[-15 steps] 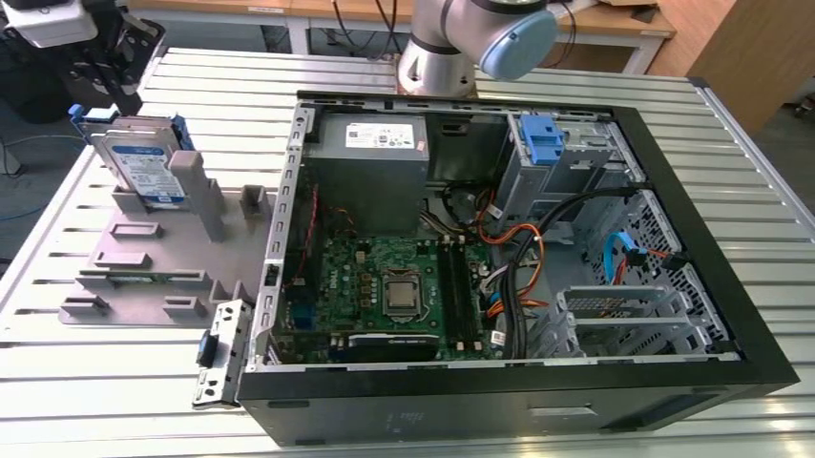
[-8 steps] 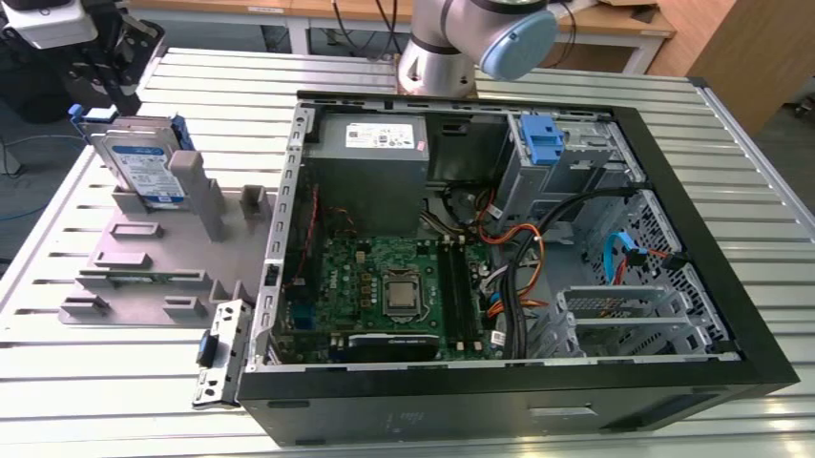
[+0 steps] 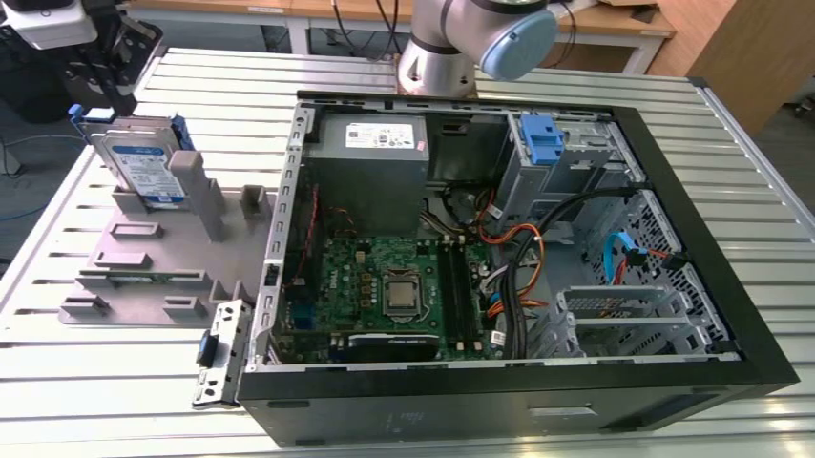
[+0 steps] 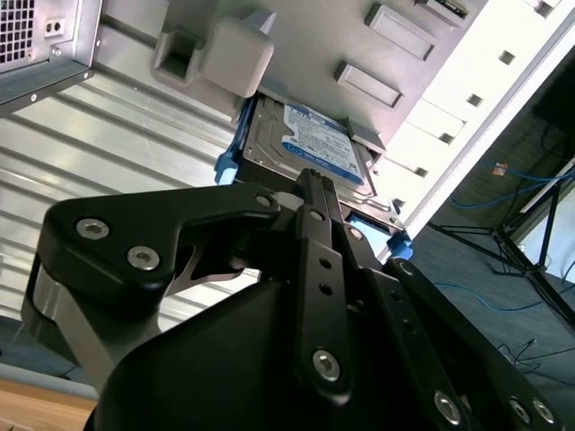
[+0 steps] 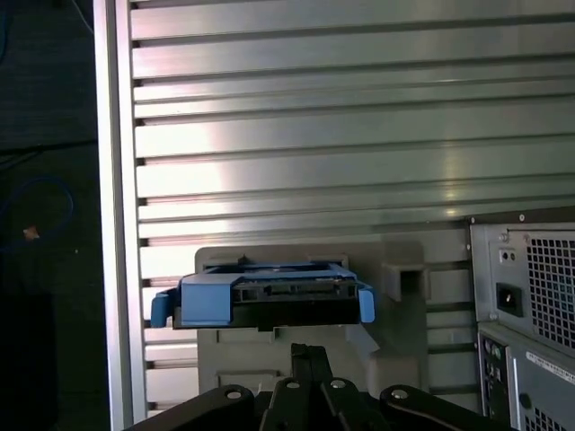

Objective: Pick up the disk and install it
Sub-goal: 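Reach for the disk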

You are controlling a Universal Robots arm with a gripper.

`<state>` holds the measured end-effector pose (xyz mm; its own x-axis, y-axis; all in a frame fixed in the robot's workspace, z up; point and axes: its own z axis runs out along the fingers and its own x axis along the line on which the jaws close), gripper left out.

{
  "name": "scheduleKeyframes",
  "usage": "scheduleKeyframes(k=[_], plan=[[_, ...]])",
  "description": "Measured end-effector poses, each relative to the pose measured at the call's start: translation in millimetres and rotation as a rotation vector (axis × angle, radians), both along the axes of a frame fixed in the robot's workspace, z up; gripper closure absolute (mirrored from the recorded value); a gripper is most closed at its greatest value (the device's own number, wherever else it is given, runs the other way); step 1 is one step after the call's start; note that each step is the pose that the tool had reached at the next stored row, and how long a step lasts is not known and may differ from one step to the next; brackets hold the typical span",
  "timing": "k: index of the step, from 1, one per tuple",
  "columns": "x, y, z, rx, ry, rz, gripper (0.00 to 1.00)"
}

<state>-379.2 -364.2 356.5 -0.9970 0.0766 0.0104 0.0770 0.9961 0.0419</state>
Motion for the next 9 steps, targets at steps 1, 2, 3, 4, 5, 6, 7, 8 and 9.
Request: scheduleKeyframes(k=[1,2,3,4,5,6,7,8,9], plan=[[-0.1,1.4,-0.3,0.0001,-0.0001,0.0,0.89],[-0.3,3.0,-0.6,0.0001,-0.0001,0.0,0.89],[-0.6,4.3,-1.0,0.0,0.0,0.0,0.89],[-1.2,5.5,-1.5,0.0001,-0.0001,0.0,0.89],[-2.4,6.7,-2.2,0.0002,-0.0003,0.0,0.89],[-3.8,7.6,-2.8,0.0001,-0.0002,0.0,0.89],[-5.5,8.3,-3.3,-0.0001,0.0002,0.0,0.89],[-7.1,9.0,-4.0,0.0,0.0001,0.0,0.89],[-8.6,9.7,-4.8,0.0001,-0.0001,0.0,0.89]])
